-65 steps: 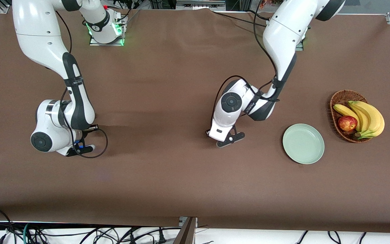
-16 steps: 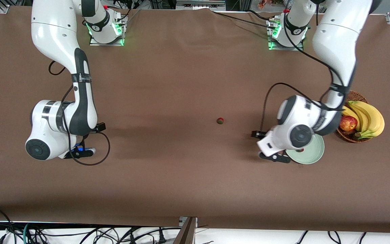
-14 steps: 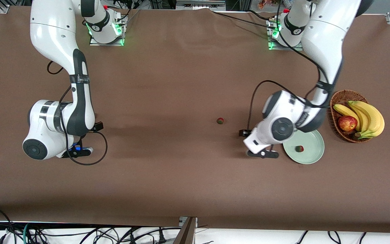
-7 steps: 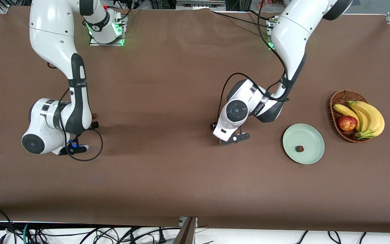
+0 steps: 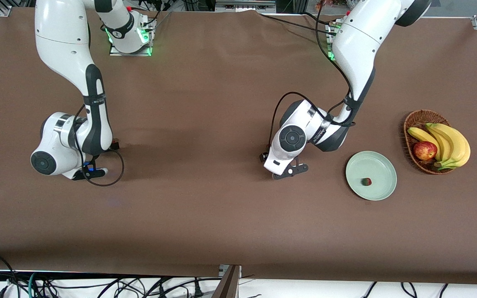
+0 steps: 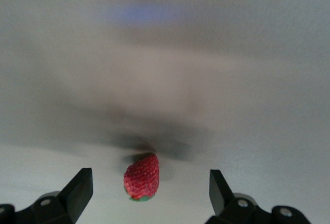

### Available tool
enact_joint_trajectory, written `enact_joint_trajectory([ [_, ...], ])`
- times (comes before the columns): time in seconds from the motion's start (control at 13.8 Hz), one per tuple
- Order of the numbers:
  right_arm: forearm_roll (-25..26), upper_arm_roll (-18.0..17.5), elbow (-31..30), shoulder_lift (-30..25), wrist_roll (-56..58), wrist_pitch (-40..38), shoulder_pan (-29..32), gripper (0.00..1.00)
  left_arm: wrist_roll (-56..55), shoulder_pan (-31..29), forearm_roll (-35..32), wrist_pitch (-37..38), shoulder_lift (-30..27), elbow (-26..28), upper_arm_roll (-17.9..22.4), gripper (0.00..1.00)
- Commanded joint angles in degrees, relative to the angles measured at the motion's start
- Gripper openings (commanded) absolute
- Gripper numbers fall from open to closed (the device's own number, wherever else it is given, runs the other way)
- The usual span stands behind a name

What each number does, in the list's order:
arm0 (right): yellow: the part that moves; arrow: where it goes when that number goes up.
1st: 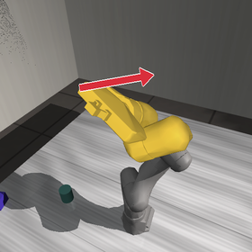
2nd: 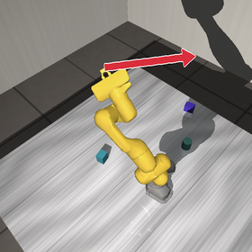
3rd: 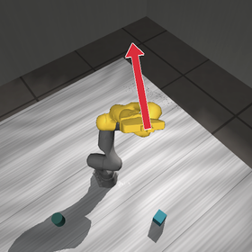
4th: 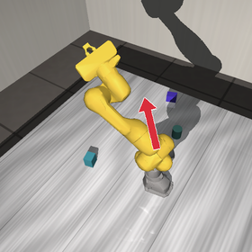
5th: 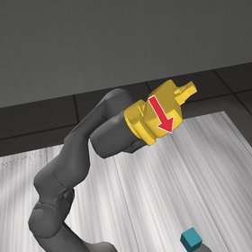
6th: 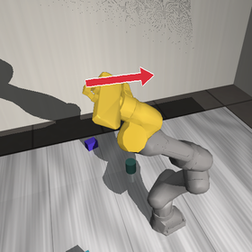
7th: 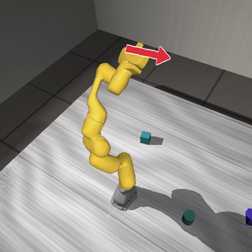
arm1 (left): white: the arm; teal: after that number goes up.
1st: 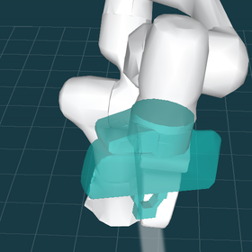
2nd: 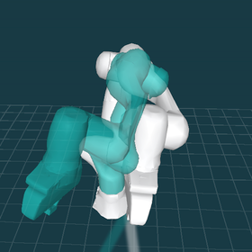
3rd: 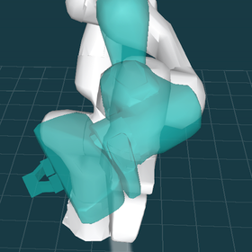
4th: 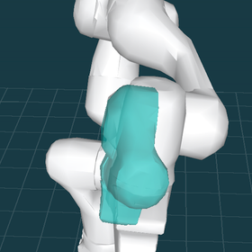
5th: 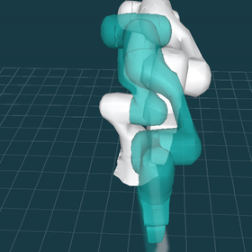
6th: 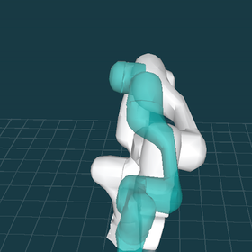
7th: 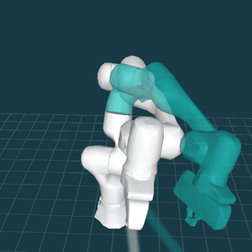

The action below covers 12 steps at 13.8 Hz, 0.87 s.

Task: Collect all strawberries into plate
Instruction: 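Reach the left gripper to the second strawberry and grasp it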

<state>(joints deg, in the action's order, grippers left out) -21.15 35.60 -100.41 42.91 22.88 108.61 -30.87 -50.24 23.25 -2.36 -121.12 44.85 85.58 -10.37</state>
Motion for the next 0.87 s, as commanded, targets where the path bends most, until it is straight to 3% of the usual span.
enact_joint_trajectory([
  [0.0,0.49,0.00,-3.91,-2.92,0.94,1.42,-0.77,1.00,-0.82,0.31,-0.19,-0.17,-0.29,0.29,0.17,1.00],
  [0.29,0.14,-0.09,-4.97,-2.92,0.86,1.95,-0.77,0.96,-1.35,0.13,0.69,-0.08,-0.46,0.11,0.08,1.00],
  [0.73,-0.39,-0.18,-5.06,-2.66,0.85,2.04,-0.77,0.64,-6.01,3.03,3.33,-0.17,-0.03,0.46,-0.27,1.00],
  [0.8,-0.39,-0.18,-5.15,-2.66,0.85,2.04,-0.77,0.63,-6.01,3.82,3.33,-0.17,0.32,1.07,-0.27,1.00],
])
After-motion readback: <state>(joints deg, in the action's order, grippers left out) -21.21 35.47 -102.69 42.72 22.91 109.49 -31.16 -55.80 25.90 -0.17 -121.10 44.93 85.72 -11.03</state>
